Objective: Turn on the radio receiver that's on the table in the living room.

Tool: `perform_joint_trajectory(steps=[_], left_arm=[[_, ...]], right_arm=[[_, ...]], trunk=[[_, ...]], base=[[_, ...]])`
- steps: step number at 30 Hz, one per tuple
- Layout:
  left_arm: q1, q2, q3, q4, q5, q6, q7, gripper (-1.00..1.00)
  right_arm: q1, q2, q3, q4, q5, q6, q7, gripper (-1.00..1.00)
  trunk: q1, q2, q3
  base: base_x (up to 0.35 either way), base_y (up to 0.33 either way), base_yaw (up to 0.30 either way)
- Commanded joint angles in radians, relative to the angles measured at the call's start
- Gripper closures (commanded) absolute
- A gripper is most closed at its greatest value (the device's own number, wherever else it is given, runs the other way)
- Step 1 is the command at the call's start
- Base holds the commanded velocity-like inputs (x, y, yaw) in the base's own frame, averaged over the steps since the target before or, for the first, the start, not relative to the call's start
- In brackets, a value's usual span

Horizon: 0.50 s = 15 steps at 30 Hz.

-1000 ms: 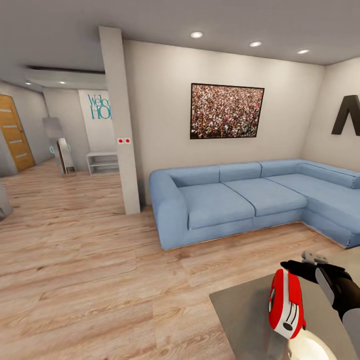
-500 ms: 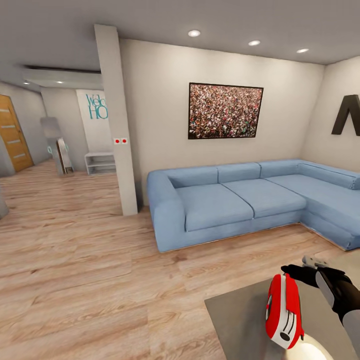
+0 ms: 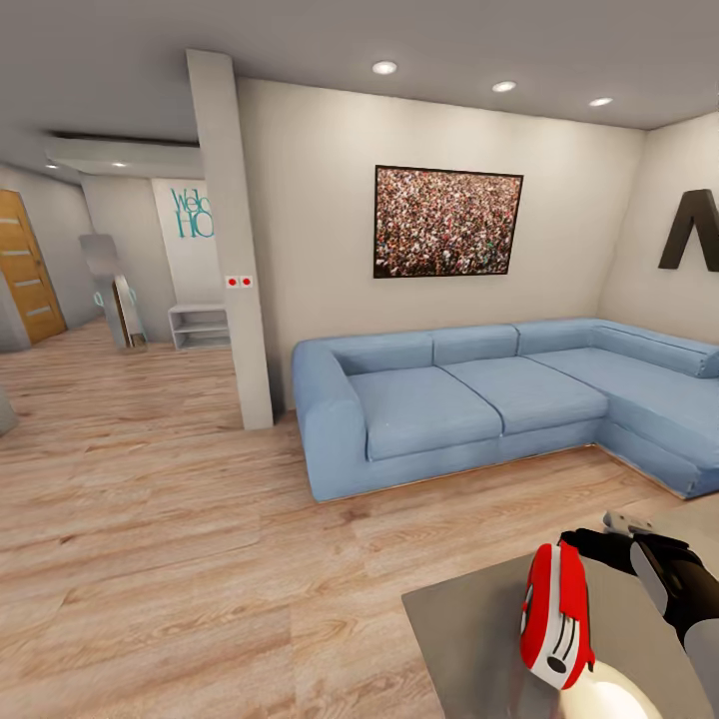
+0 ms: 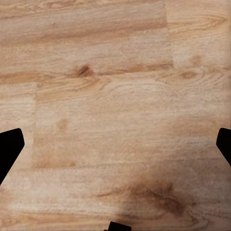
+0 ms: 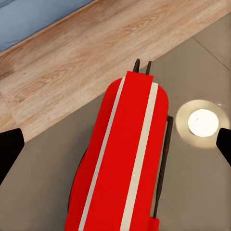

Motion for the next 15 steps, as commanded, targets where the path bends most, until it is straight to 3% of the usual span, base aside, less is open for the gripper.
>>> perform_joint_trajectory(steps=[1,10,15], left_arm=[[0.000,0.000,0.000,0.000,0.000,0.000,0.000,-1.00],[0.000,-0.001,-0.001,0.000,0.000,0.000,-0.001,-1.00],[0.000,-0.001,-0.001,0.000,0.000,0.000,-0.001,-1.00]], right_arm=[[0.000,0.000,0.000,0.000,0.000,0.000,0.000,-1.00],[0.000,0.004,0.009,0.001,-0.001,0.013,0.002,-1.00],[0.001,0.006,0.011,0.057,0.000,0.020,0.002,-1.00]], trunk=[[0.000,0.000,0.000],[0.000,0.000,0.000],[0.000,0.000,0.000]], base=[[-0.003,-0.005,0.000],[0.000,-0.001,0.000],[0.000,0.000,0.000]])
